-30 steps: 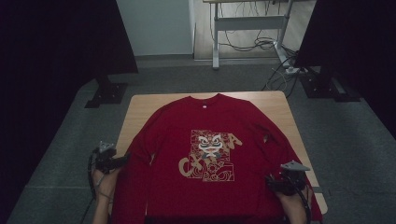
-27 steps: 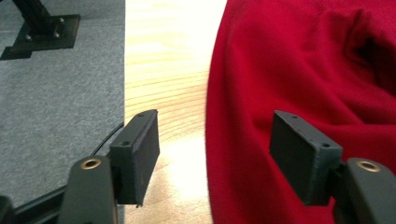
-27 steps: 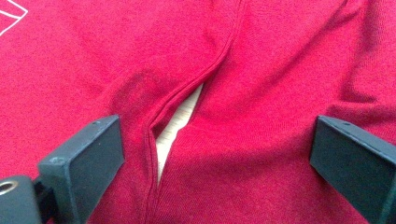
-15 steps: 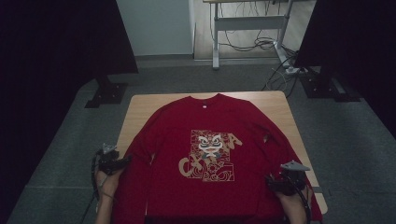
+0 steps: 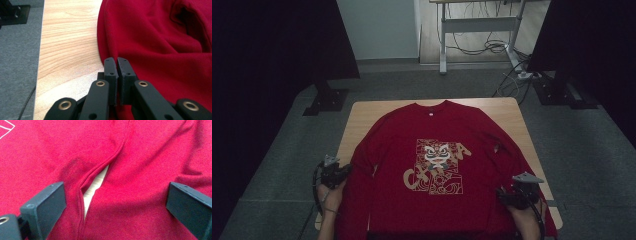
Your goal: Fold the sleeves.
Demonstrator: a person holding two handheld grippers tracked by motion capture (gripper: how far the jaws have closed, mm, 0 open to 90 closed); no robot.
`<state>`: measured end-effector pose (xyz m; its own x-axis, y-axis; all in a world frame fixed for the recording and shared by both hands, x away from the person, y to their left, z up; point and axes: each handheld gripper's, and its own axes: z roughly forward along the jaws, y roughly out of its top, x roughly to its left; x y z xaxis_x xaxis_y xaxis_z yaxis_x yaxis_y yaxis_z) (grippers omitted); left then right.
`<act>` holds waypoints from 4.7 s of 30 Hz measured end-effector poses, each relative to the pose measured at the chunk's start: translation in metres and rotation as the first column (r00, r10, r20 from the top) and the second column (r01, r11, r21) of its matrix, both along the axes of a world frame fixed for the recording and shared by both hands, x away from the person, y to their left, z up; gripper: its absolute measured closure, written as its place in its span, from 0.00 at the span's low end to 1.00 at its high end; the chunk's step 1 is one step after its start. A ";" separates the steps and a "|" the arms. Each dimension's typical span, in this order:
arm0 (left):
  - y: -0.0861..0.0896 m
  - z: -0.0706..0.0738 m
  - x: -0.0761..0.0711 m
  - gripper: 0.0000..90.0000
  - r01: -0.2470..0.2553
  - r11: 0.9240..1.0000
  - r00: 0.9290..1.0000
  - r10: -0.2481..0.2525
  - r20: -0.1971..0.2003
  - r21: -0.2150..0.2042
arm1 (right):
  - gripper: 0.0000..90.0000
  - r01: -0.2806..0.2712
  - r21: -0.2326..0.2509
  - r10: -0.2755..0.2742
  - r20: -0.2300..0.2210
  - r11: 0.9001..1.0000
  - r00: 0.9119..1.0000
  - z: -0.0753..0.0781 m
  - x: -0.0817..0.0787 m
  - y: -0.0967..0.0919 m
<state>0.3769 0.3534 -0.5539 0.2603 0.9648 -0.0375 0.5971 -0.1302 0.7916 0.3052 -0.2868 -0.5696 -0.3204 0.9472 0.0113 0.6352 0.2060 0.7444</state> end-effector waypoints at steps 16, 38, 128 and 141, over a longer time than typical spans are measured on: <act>-0.005 0.036 -0.010 0.97 0.049 0.997 0.993 -0.043 0.110 -0.053 | 0.03 0.000 0.000 0.000 0.000 1.000 1.000 0.000 0.000 0.000; -0.059 0.087 -0.021 0.97 0.235 0.968 0.944 -0.207 0.258 -0.086 | 0.03 0.000 0.000 0.000 0.000 1.000 1.000 0.000 0.000 0.000; -0.213 0.011 0.020 0.36 0.424 0.904 0.906 -0.424 -0.017 0.052 | 0.03 -0.007 -0.001 0.007 -0.001 1.000 1.000 0.000 0.001 0.000; -0.193 0.032 0.011 0.24 0.365 0.928 0.930 -0.367 0.019 0.066 | 0.03 -0.007 -0.001 0.007 -0.001 1.000 1.000 0.000 0.001 0.000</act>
<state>0.3876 0.1608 -0.5217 0.5961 0.8023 0.0316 0.4743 -0.3836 0.7924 0.3059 -0.2867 -0.5696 -0.3274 0.9448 0.0109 0.6346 0.2114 0.7434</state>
